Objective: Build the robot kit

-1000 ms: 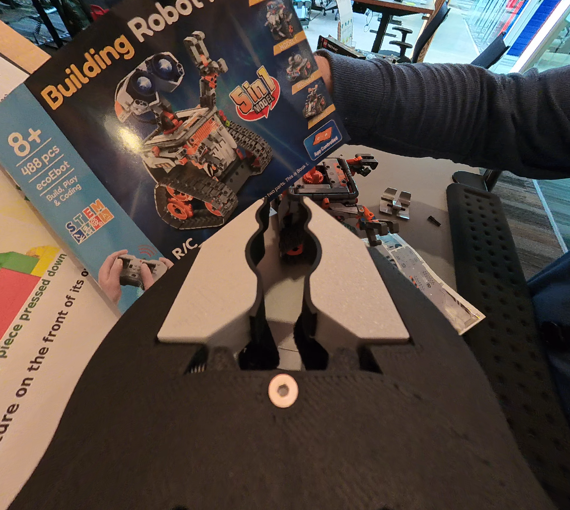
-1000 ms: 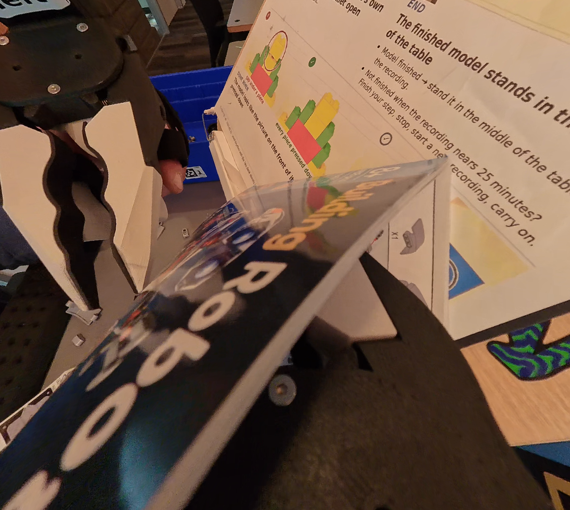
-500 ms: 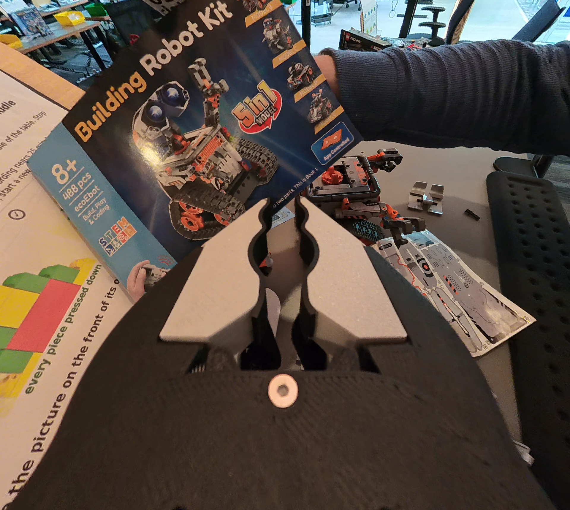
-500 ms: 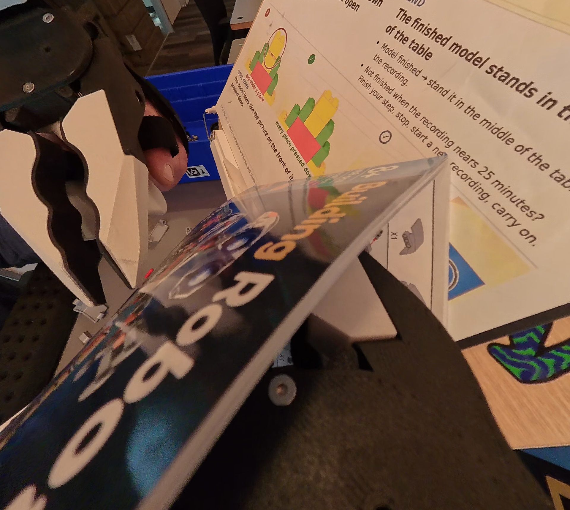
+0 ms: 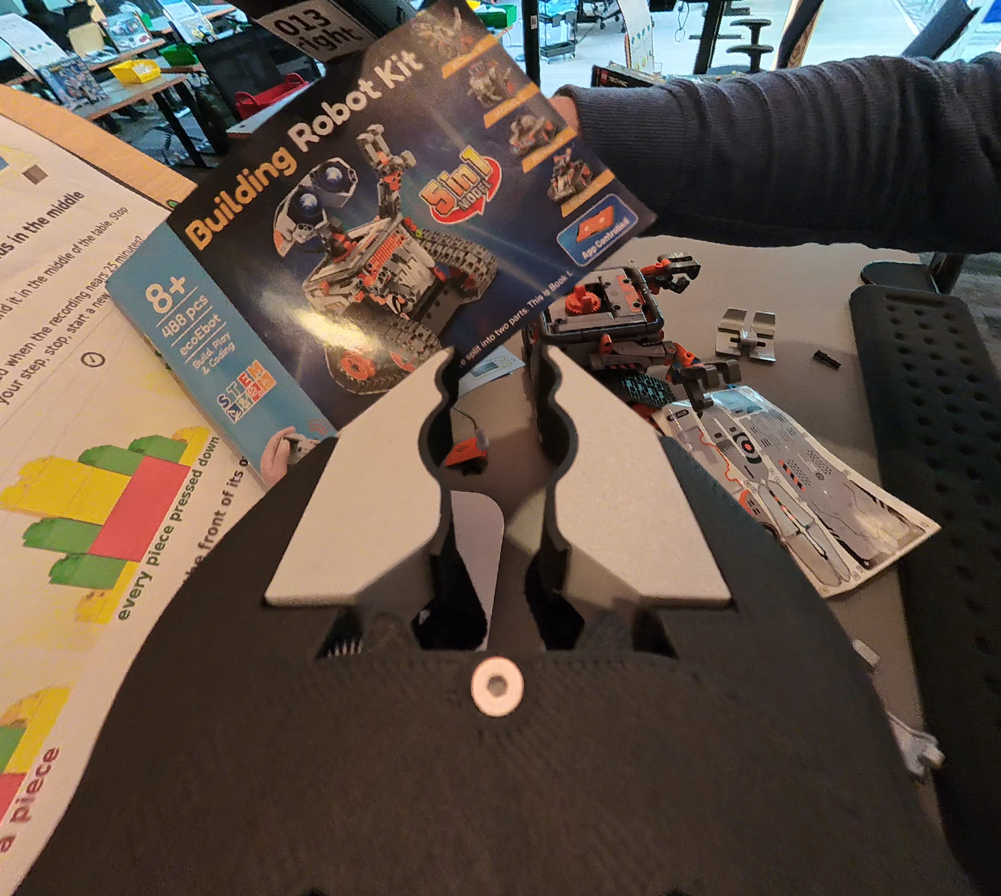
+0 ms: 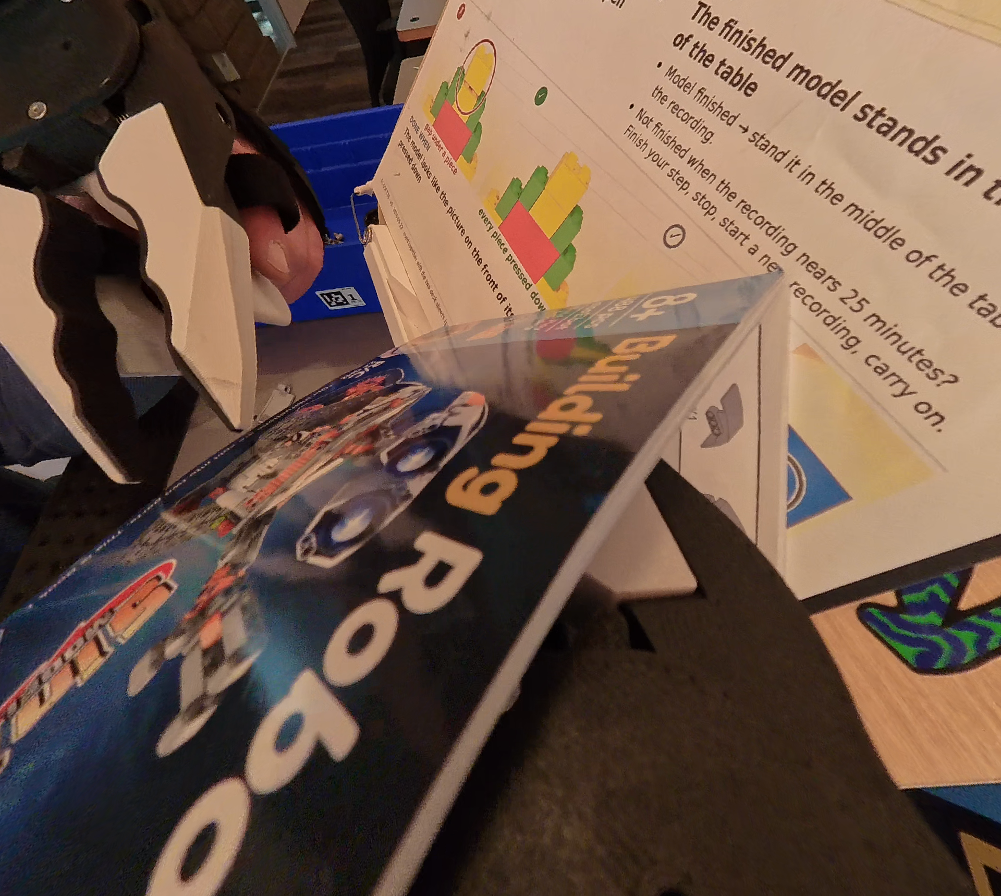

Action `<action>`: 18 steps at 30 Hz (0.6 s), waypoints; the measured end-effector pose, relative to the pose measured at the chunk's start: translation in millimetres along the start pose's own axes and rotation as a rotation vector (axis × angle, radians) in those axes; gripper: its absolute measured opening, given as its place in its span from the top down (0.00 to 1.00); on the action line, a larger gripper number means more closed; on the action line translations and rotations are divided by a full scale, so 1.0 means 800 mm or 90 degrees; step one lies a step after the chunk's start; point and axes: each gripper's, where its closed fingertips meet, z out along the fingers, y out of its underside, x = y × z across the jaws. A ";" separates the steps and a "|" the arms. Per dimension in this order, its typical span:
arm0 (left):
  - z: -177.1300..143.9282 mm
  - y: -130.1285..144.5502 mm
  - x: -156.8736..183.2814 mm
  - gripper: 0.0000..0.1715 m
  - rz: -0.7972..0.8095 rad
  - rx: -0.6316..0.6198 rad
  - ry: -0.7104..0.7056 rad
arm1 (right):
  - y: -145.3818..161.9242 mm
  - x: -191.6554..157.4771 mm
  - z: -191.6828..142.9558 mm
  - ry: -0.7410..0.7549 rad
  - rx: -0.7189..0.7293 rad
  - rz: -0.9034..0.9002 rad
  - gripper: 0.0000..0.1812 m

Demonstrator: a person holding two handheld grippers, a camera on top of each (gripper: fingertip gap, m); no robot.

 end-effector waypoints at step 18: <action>0.014 0.014 -0.042 0.73 0.194 -0.034 -0.189 | 0.000 0.000 0.000 0.001 0.000 0.006 0.81</action>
